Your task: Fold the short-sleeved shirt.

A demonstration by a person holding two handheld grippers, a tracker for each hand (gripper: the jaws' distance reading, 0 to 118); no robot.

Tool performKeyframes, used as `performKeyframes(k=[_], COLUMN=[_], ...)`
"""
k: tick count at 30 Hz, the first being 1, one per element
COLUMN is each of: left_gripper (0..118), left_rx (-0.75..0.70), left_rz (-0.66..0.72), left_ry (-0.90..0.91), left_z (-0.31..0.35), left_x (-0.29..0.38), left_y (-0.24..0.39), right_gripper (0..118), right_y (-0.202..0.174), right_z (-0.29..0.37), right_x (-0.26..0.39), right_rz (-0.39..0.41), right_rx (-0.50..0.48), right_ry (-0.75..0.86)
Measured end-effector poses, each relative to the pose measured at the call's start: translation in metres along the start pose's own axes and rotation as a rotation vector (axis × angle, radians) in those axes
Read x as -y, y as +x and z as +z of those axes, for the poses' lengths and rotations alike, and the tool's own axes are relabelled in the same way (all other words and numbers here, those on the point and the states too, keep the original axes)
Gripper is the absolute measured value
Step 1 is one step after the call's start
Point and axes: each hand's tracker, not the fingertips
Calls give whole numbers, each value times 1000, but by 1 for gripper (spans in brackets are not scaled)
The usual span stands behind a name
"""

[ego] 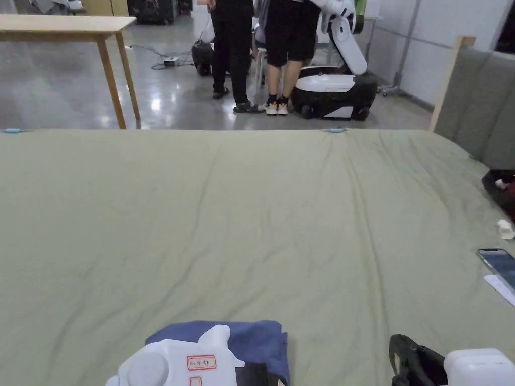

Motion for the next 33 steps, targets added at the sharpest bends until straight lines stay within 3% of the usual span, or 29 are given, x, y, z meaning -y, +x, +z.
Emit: performKeyframes(k=[5, 7, 10, 15, 19, 22, 24, 25, 26, 28, 29, 33], left_gripper=[0, 0, 0, 0, 1, 1, 3, 7, 23, 95, 118, 117], left_rx=[37, 11, -12, -154, -167, -112, -28, 1, 33, 79, 109, 197], left_rz=[-20, -103, -136, -88, -16, 4, 39, 54, 52, 88, 100, 173], left_ry=[-6, 37, 140, 219, 231, 198, 164, 151, 131, 107, 81, 46], left_z=[26, 58, 118, 187, 206, 204, 196, 192, 185, 170, 160, 128], left_x=[-12, -24, -33, -31, -31, -32, -32, -34, -36, -38, -40, -42], left_y=[10, 20, 18, -25, -66, -87, -98, -102, -106, -112, -115, -119], right_gripper=[0, 0, 0, 0, 0, 0, 0, 0, 0, 0, 0, 0], right_y=[-8, -15, -31, -55, -49, -31, -13, -8, -7, -7, -8, -1], right_z=[-15, -28, -63, -149, -221, -255, -267, -271, -272, -273, -273, -279], right_x=[1, -3, -10, -5, 35, 67, 84, 88, 87, 82, 80, 77], right_rz=[-3, -12, -101, -384, -624, -747, -882, -940, -950, -869, -827, -836], right_rx=[-53, -149, -321, -736, -1065, -1032, -1065, -1113, -1150, -1144, -1134, -1132], right_ry=[-56, -99, -169, -415, -639, -725, -743, -728, -732, -735, -745, -759])
